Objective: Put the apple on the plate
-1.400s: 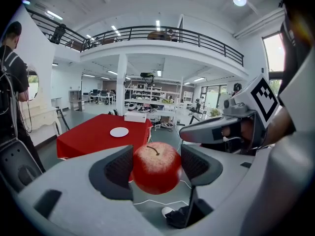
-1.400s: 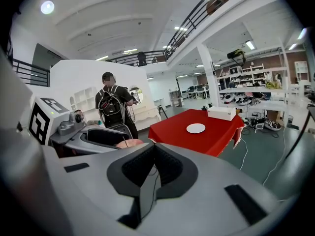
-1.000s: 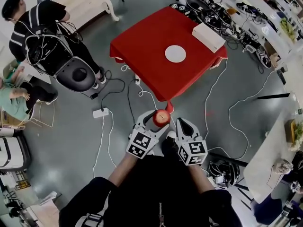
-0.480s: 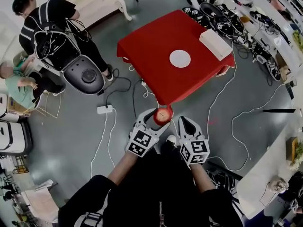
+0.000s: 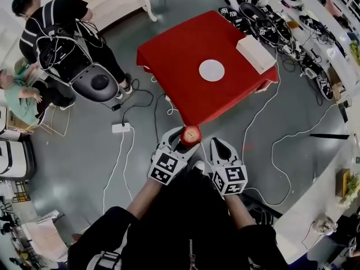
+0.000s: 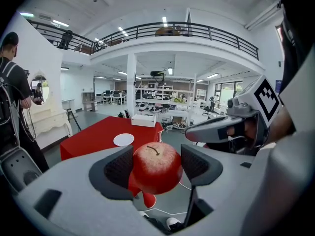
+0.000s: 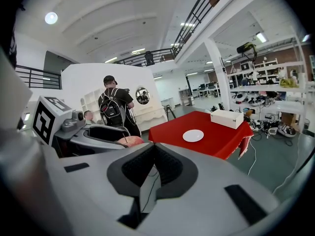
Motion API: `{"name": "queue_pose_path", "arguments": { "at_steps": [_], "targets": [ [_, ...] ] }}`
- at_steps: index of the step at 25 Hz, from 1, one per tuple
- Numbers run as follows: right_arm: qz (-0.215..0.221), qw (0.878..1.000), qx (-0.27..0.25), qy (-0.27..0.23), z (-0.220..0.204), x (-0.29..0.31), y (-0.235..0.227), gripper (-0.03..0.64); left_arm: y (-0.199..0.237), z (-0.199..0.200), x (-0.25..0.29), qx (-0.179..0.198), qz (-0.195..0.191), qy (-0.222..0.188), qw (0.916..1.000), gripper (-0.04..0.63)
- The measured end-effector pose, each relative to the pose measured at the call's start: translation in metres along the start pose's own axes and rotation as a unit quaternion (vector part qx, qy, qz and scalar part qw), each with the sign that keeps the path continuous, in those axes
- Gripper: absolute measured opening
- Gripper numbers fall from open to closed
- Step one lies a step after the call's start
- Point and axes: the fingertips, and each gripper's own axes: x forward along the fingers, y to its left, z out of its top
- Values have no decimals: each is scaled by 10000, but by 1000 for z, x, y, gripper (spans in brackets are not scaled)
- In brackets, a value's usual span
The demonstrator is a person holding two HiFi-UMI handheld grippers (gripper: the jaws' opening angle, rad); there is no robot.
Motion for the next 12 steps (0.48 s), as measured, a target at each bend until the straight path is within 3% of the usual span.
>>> {"name": "queue_pose_path", "arguments": {
  "at_steps": [12],
  "targets": [
    [-204, 9995, -121, -218, 27, 20, -31, 11, 14, 28, 42, 200, -223, -213, 9993, 301]
  ]
}}
